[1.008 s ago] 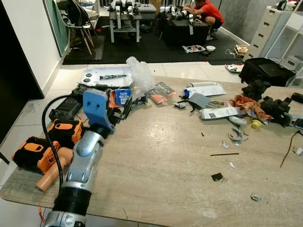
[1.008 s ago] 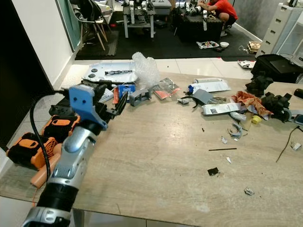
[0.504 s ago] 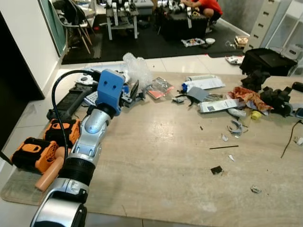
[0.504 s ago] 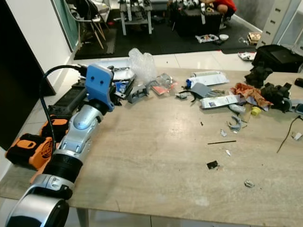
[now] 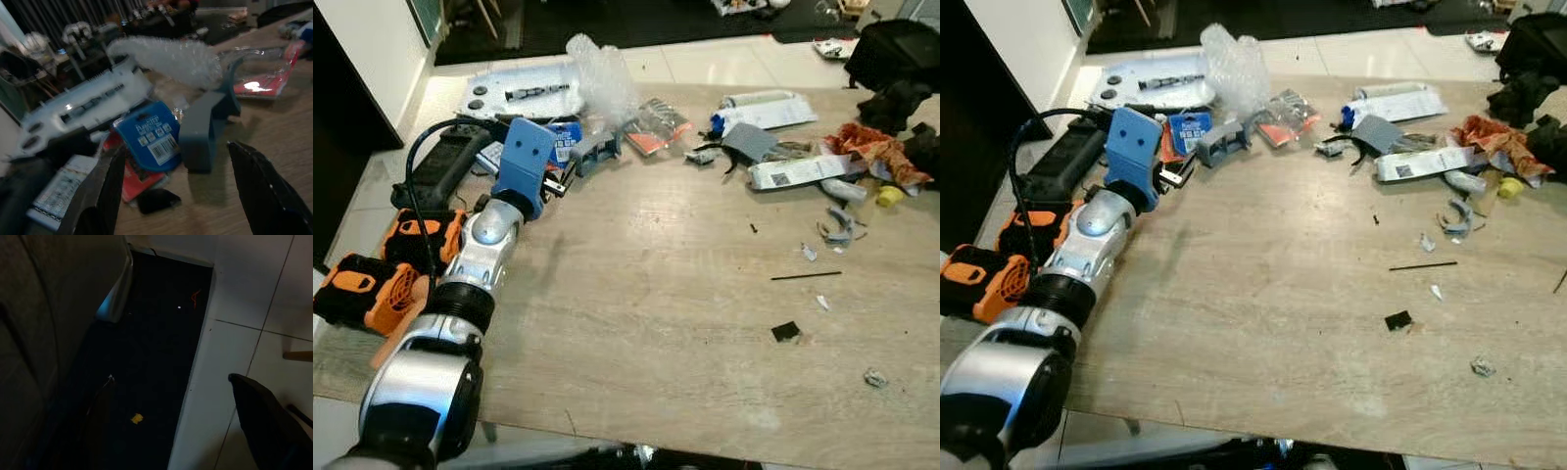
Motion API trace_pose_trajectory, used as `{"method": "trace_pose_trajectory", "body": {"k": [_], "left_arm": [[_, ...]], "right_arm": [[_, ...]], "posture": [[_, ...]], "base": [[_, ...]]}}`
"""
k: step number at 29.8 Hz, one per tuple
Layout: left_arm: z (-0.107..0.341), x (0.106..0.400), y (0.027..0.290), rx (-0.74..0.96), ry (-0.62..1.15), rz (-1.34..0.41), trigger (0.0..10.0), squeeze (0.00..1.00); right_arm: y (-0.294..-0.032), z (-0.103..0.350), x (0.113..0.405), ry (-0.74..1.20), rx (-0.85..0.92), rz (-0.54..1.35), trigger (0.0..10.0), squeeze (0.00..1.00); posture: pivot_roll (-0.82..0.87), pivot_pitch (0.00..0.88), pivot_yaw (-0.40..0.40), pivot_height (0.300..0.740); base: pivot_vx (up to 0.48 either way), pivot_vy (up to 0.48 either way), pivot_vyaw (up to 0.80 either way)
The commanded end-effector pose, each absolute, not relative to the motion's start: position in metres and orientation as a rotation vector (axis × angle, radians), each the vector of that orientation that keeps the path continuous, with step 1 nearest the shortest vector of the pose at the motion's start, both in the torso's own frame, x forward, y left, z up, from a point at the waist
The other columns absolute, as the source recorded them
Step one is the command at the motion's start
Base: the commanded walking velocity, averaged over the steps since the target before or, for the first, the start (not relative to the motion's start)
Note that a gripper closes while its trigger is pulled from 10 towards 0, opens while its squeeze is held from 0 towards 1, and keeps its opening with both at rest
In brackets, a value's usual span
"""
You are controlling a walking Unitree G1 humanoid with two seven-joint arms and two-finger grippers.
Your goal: Picking trash to rubbish bin
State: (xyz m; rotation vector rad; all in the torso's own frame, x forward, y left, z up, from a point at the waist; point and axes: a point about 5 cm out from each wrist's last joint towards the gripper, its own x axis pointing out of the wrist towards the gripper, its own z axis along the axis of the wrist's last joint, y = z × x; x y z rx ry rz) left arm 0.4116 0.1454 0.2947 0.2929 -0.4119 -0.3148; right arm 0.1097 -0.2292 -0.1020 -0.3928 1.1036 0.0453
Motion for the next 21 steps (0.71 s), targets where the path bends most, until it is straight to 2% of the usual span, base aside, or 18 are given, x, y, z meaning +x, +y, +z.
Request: {"method": "trace_pose_trajectory", "body": {"k": [1,3,11,21], "left_arm": [[0.299,0.413,0.150,0.261,-0.412,-0.334,10.0,0.00],[0.309,0.414,0.147,0.188,-0.426,-0.383,10.0,0.00],[0.329,0.413,0.141,0.090,-0.477,-0.466,10.0,0.00],[0.337,0.412,0.128,0.124,-0.499,-0.570,10.0,0.00]], "right_arm": [[-0.210,-0.118,0.056,1.276,-0.383,0.162,10.0,0.00],[-0.209,-0.118,0.052,1.269,-0.376,0.157,10.0,0.00],[-0.208,-0.120,0.034,1.285,-0.381,0.149,10.0,0.00],[-0.209,-0.120,0.022,1.291,-0.385,0.130,10.0,0.00]], "posture": [[-0.18,0.539,0.135,0.740],[-0.19,0.566,0.139,0.740],[-0.21,0.589,0.145,0.740],[-0.23,0.610,0.148,0.740]], "base": [[0.000,0.000,0.00],[0.000,0.000,0.00],[0.000,0.000,0.00],[0.000,0.000,0.00]]}}
